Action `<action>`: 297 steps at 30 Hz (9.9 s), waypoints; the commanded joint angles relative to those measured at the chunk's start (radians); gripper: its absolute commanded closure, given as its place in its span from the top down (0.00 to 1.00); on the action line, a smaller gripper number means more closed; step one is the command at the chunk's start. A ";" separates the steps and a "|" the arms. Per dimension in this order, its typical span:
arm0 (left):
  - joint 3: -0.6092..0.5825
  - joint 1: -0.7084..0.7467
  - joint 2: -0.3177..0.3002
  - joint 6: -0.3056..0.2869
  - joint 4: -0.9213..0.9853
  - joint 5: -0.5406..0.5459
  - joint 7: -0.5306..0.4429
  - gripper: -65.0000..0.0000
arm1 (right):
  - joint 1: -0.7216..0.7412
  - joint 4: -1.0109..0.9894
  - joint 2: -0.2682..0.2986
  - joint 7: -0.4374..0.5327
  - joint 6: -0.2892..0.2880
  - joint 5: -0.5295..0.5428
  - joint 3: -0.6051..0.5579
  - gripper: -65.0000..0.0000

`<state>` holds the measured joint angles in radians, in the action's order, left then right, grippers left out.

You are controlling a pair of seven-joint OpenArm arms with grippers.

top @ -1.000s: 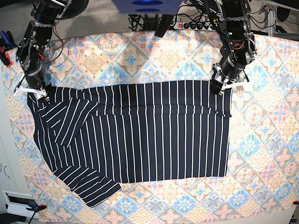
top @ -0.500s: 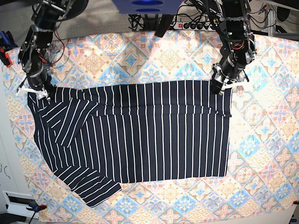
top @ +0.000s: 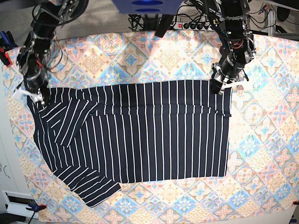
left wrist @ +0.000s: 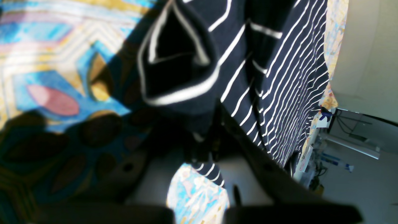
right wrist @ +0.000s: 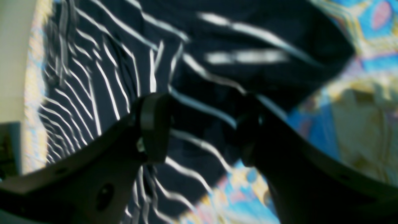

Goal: Fold the T-shirt properly

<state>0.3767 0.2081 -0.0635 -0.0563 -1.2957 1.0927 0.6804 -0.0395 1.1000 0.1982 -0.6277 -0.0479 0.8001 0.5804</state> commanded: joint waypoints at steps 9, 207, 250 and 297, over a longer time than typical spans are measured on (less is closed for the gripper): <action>-0.002 -0.008 0.001 -0.009 -0.011 0.011 0.006 0.00 | -0.116 0.156 0.013 -0.025 0.043 -0.026 0.005 0.53; 0.063 -0.441 0.032 -0.018 0.299 -0.530 0.052 0.00 | -0.020 0.412 0.209 -0.194 0.047 -0.035 -0.293 0.54; 0.061 -0.195 0.014 -0.018 -0.049 -0.382 0.146 0.00 | 0.476 -0.571 0.304 0.411 -0.247 -0.704 -0.636 0.55; 0.061 -0.166 0.020 -0.018 -0.115 -0.382 0.144 0.00 | 0.195 -0.113 0.312 0.297 -0.650 -0.704 -0.409 0.02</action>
<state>0.4362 0.0582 -0.0357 -0.0643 -1.3899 0.6975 0.8345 0.1284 0.9688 0.4854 -0.3561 -0.7021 0.0818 0.1631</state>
